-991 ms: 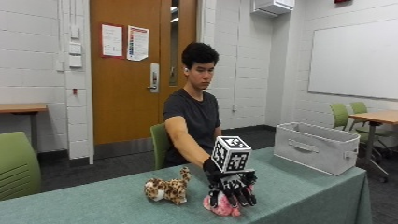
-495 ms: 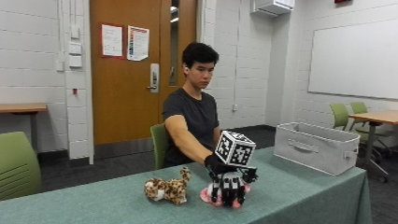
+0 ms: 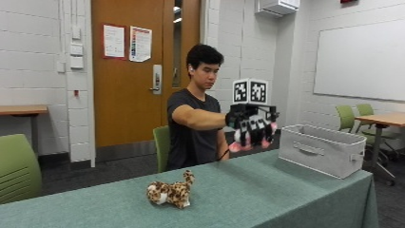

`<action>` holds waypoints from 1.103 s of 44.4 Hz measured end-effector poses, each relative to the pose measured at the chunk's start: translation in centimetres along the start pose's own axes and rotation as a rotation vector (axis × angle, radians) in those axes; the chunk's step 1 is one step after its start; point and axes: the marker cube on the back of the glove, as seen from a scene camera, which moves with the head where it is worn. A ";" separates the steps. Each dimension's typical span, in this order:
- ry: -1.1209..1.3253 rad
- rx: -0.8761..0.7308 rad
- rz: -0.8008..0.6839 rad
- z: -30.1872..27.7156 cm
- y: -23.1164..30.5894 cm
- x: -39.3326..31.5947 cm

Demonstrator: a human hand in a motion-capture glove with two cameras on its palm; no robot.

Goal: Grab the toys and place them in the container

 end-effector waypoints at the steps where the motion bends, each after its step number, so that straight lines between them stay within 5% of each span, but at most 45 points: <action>1: -0.010 0.023 -0.008 -1.6 0.0 -0.7; 14: -0.116 0.246 -0.196 -17.9 2.5 -15.1; 24: -0.172 0.307 -0.384 -22.9 4.2 -27.3; 30: -0.463 0.272 -0.688 -25.9 8.5 -36.5; 37: -0.460 0.263 -0.633 -26.1 10.0 -45.2; 41: -0.260 0.305 -0.624 -24.1 9.9 -48.1; 49: -0.368 0.252 -0.797 -20.3 7.2 -46.3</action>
